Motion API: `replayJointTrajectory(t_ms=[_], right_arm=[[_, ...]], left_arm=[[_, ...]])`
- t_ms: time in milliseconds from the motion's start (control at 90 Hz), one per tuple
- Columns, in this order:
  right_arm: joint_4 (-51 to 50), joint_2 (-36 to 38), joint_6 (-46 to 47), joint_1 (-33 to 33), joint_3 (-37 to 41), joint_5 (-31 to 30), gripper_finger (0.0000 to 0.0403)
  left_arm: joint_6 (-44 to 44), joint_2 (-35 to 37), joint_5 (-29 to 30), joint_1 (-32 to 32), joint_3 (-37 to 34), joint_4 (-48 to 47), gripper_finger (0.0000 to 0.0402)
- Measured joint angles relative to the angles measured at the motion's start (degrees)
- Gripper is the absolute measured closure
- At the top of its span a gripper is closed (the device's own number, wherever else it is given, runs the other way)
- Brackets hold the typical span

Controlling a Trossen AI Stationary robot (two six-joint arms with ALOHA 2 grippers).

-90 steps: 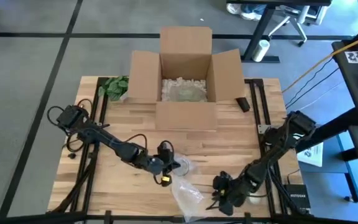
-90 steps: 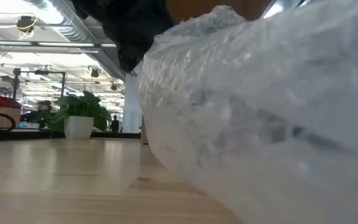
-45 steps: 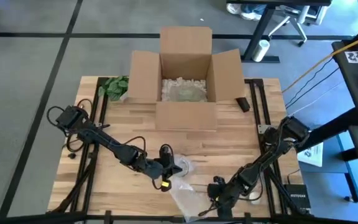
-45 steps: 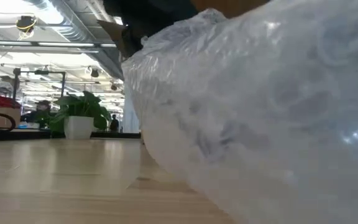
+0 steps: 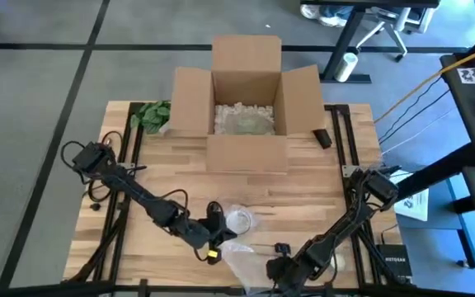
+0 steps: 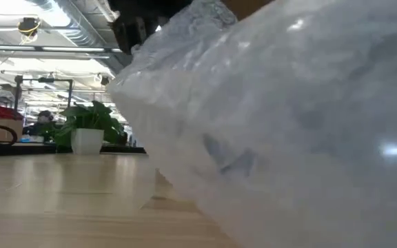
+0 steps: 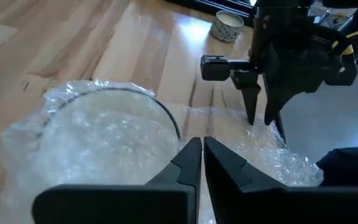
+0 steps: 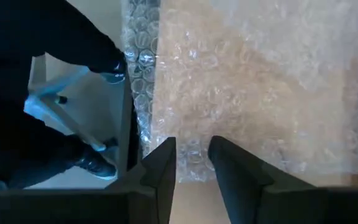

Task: Wrap mug
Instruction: Wrap the white and blue mug with the bubble wrap

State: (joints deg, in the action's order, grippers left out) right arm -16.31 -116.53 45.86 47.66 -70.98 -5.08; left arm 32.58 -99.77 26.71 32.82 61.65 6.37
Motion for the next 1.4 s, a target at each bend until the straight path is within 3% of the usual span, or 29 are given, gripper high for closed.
replayJointTrajectory(t_ms=[178,367,656,1011,1400], right_arm=[[-1.0,0.0,-2.5,-0.6,0.1,0.1,0.0394],[-2.9,1.0,-4.0,-2.3,0.2,0.8,0.0401],[-17.5,6.4,-8.8,-4.9,-5.3,-3.6,0.0403],[-21.7,8.3,-22.0,-9.5,-15.4,-10.4,0.0403],[-20.8,8.4,-30.1,-18.5,-17.9,-13.8,0.0403]], left_arm=[[0.3,0.0,0.1,0.2,0.0,0.1,0.0402],[0.2,0.0,0.2,0.2,0.0,0.1,0.0402],[-1.6,0.7,0.4,0.7,0.0,0.3,0.0402],[-7.6,9.9,9.3,5.2,0.1,-2.1,0.0402],[10.9,11.2,15.7,10.0,0.1,-22.8,0.0402]])
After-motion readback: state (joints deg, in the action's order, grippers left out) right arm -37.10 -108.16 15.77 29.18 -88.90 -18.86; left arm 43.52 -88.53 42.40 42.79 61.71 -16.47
